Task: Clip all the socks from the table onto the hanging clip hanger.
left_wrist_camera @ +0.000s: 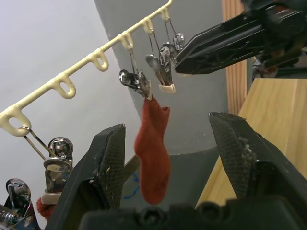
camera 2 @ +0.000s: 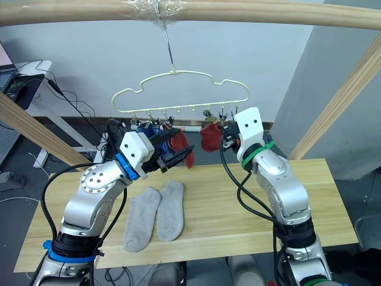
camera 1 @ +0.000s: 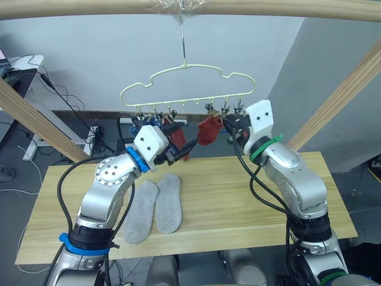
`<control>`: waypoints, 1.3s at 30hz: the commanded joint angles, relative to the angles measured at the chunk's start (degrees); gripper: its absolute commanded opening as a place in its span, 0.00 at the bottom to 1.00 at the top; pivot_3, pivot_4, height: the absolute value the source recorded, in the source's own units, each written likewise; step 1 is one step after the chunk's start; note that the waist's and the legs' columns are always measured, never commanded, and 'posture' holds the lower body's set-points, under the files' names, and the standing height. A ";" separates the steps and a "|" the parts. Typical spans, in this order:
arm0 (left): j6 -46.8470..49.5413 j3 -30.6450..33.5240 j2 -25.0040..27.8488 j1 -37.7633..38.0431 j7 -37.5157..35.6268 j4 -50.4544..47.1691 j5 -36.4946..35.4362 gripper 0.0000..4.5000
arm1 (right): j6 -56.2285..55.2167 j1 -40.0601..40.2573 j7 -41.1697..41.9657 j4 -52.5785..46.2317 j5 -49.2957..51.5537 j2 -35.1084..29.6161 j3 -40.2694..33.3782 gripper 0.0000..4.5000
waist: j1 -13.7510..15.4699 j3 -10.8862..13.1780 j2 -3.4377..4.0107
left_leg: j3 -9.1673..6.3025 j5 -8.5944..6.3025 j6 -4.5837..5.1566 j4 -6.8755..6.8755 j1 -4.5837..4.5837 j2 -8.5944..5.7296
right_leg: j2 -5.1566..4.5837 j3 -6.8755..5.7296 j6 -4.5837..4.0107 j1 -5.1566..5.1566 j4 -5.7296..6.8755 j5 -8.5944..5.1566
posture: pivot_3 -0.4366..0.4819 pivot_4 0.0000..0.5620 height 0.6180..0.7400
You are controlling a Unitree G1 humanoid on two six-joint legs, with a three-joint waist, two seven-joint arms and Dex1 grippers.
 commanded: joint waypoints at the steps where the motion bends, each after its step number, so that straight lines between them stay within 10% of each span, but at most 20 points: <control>1: -0.65 1.73 0.30 -0.45 -0.85 -1.48 -0.80 0.69 | -1.45 -1.34 -0.47 -0.36 -0.32 0.62 -0.80 0.25 | 0.02 0.00 0.00 | 0.00 0.00 0.00 0.00 0.00 0.00 | 0.00 0.00 0.00 0.00 0.00 0.00 | 0.34 0.43 1.00; 6: -1.12 1.69 -0.06 0.08 -1.27 -1.08 -0.11 0.69 | -2.62 -1.68 -0.59 0.80 0.01 1.64 -1.39 0.25 | 0.02 0.00 0.00 | 0.00 0.00 0.00 -0.01 -0.01 0.00 | 0.00 0.00 0.00 0.00 -0.01 0.00 | 0.34 0.42 1.00; 10: -1.37 1.59 -0.13 0.04 -1.37 -0.60 0.24 0.69 | -3.02 -2.02 -0.61 1.48 -0.58 1.61 -1.01 0.44 | 0.01 0.00 0.00 | 0.00 0.00 0.00 0.00 0.00 0.00 | 0.00 0.00 -0.01 0.00 0.01 0.00 | 0.34 0.42 1.00; 39: -1.45 0.64 -0.61 0.97 -1.16 -0.97 2.15 0.69 | -12.37 -7.51 2.31 12.37 -3.42 3.74 1.89 0.44 | 0.02 0.00 0.00 | 0.00 0.00 0.00 0.01 0.00 0.00 | -0.01 0.00 -0.02 0.00 0.03 0.02 | 0.35 0.42 1.00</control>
